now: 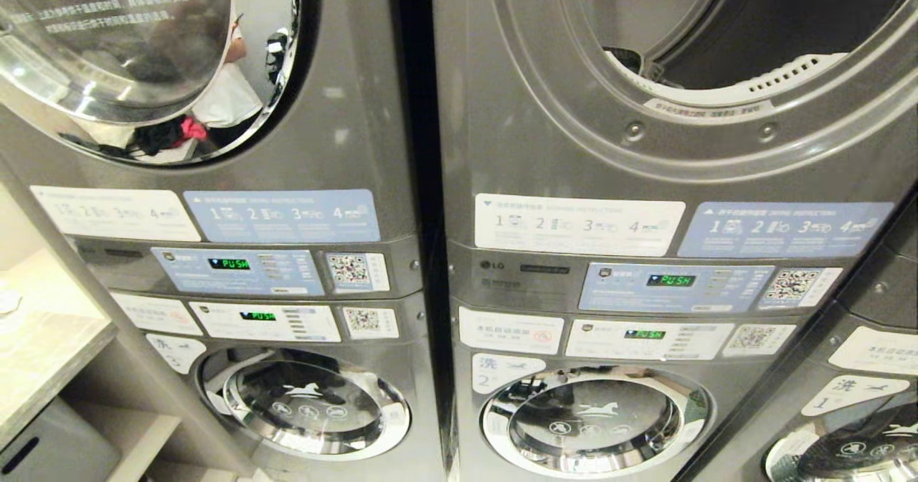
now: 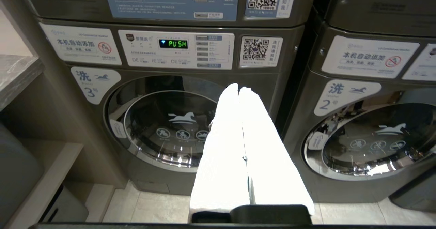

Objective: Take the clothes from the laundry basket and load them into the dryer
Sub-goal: Close the dryer

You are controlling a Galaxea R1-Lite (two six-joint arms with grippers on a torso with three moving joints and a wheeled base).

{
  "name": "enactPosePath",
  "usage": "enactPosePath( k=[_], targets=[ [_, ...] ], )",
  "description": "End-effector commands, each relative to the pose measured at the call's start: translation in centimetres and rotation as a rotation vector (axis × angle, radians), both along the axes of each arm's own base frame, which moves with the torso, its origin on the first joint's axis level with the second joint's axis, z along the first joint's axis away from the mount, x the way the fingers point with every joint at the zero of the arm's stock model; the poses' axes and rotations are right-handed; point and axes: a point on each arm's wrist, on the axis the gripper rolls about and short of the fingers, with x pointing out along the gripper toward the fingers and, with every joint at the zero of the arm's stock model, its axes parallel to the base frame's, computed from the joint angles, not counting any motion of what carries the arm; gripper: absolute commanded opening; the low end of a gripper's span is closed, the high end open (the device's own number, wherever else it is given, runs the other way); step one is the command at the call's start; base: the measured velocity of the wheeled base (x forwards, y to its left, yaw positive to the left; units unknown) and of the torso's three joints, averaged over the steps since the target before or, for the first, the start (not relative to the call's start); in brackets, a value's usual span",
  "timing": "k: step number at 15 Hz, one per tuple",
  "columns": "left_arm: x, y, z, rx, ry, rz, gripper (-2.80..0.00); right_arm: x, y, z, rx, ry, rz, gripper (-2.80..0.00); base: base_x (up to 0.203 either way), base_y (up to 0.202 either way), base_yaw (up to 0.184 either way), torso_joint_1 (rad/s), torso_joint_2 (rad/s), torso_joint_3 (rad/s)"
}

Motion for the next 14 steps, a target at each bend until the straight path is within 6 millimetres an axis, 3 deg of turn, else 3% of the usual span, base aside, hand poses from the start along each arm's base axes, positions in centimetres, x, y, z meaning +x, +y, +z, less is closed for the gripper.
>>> enactPosePath(
  k=[1,4,14],
  targets=[
    [0.00,0.00,0.00,0.001,0.000,0.000,-2.80,0.01,0.00,-0.03,0.000,0.002,0.001,-2.80,-0.198,0.000,0.002,0.002,0.00,0.005],
    [-0.01,0.00,0.04,0.001,-0.002,0.001,-2.80,0.01,0.00,-0.03,0.000,0.003,0.001,-2.80,-0.144,0.000,-0.002,0.000,0.00,0.003],
    [0.00,0.00,0.00,0.002,0.000,0.000,-2.80,0.01,0.00,0.00,0.002,0.001,-0.001,-2.80,0.000,0.000,0.000,0.000,0.00,0.000]
  ],
)
